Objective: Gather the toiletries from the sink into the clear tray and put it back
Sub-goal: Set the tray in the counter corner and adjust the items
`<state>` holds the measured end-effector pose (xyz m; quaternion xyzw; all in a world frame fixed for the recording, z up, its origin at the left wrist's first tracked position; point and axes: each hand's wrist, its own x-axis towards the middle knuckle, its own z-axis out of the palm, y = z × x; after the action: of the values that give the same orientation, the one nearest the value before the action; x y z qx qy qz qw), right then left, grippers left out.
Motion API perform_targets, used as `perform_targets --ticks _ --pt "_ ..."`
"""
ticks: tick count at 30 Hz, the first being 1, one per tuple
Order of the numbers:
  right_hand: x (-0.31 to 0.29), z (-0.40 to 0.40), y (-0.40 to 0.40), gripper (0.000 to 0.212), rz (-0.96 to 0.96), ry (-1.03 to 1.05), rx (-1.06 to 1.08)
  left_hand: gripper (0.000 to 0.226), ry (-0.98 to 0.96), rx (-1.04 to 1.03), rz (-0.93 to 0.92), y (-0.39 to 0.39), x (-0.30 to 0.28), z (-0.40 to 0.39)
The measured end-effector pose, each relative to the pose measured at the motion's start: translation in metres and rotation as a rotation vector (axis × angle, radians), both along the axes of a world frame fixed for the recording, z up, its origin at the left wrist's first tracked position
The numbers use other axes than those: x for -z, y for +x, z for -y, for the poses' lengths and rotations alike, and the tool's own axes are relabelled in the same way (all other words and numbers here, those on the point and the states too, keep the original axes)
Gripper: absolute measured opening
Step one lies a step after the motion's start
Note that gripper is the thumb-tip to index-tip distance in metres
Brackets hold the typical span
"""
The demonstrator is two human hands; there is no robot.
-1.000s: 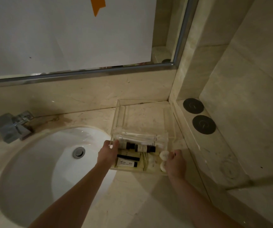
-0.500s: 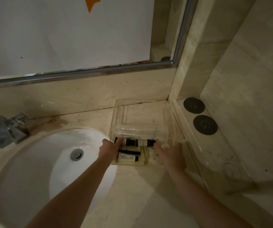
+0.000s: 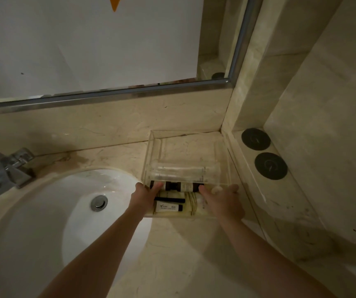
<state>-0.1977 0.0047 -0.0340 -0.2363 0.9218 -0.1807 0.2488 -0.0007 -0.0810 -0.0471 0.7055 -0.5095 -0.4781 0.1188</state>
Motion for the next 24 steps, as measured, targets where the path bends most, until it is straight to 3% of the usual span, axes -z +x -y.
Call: perform_targets --ticks 8,11,15,19,24 --pt "0.004 -0.001 0.003 0.099 -0.053 -0.047 0.036 0.059 -0.015 -0.004 -0.013 0.000 0.007 0.001" --pt "0.008 -0.009 0.004 0.093 -0.211 -0.125 0.012 0.060 -0.006 0.005 -0.034 0.003 0.011 0.003" --pt "0.008 -0.018 0.012 0.057 -0.522 -0.367 -0.299 0.064 0.011 0.013 -0.051 0.008 0.017 0.005" --pt "0.008 -0.001 0.030 0.019 -0.459 -0.469 -0.659 0.069 0.028 0.012 -0.058 0.010 0.018 0.004" --pt "0.004 0.012 0.040 0.026 -0.467 -0.449 -0.718 0.074 0.044 -0.022 -0.070 0.010 0.021 0.003"
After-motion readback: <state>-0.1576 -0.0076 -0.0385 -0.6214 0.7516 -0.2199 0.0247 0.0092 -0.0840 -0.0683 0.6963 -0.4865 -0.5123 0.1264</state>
